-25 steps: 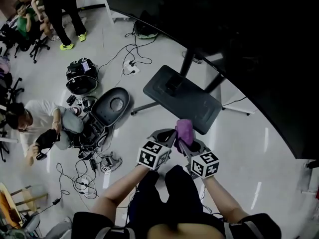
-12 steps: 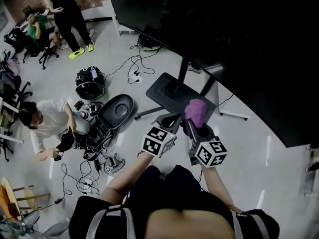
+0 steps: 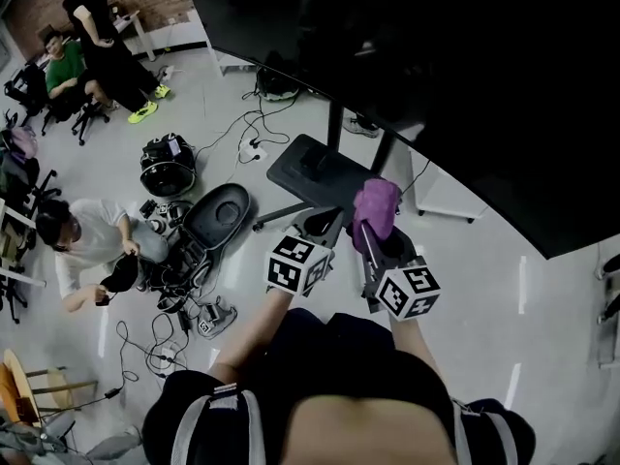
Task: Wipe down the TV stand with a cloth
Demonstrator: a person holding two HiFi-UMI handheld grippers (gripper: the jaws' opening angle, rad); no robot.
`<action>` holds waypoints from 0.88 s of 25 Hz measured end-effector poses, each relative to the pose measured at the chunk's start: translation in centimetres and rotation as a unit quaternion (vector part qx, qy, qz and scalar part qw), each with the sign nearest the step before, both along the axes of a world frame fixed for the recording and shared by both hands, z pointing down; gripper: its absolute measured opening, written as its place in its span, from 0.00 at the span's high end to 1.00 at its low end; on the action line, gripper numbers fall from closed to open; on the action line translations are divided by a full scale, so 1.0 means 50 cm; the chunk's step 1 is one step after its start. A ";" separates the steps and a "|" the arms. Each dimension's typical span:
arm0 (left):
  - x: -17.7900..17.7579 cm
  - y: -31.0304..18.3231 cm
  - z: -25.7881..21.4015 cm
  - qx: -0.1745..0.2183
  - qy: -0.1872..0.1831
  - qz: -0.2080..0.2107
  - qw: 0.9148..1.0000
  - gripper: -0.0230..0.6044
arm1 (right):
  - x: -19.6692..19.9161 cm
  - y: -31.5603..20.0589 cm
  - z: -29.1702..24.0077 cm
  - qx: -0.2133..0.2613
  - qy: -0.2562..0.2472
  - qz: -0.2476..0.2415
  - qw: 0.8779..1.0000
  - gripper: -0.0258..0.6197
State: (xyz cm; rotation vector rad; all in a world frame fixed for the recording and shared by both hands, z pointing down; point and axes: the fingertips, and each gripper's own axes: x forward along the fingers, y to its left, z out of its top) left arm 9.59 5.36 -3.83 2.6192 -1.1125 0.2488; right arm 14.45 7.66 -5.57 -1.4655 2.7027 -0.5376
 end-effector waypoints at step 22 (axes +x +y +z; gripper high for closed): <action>0.087 0.007 0.078 -0.043 0.003 -0.031 0.999 0.96 | 0.100 0.054 0.072 -0.046 -0.005 -0.016 0.999 0.82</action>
